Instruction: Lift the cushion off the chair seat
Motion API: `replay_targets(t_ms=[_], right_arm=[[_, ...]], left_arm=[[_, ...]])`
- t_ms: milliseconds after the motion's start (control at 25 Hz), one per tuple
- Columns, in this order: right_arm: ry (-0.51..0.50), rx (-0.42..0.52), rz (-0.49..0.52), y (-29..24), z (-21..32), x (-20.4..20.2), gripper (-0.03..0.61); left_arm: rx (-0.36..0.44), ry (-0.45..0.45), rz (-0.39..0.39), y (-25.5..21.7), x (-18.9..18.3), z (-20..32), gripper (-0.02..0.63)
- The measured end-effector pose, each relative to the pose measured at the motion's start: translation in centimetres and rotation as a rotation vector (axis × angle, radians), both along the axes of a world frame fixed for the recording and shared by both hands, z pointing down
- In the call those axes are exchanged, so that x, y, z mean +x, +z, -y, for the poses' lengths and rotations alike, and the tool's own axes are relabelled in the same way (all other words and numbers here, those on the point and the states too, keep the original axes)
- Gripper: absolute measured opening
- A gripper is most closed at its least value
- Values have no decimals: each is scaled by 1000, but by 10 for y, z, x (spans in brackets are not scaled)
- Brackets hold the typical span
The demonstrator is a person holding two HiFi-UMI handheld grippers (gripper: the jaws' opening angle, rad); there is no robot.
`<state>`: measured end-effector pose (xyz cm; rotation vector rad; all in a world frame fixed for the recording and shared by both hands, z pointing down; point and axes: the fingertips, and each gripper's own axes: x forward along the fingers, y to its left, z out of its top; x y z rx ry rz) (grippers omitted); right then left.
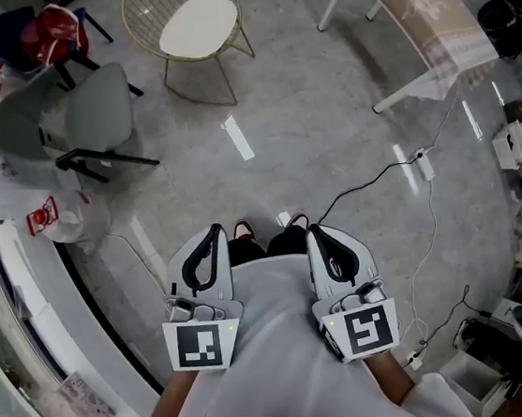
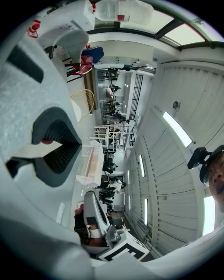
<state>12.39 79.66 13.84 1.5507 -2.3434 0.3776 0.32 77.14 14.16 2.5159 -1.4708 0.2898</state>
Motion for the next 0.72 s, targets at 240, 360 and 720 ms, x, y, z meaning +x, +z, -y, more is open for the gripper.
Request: replay_targets(t_ms=[240, 360, 720], right_arm=[[70, -135, 50, 25, -8, 14, 6], [98, -163, 64, 31, -9, 21, 6], [83, -279, 115, 63, 10, 32, 6]], left_arm=[[-4, 41, -4, 3, 8, 5, 9], [-14, 58, -9, 6, 13, 7, 8], [-117, 89, 33, 36, 31, 24, 8]])
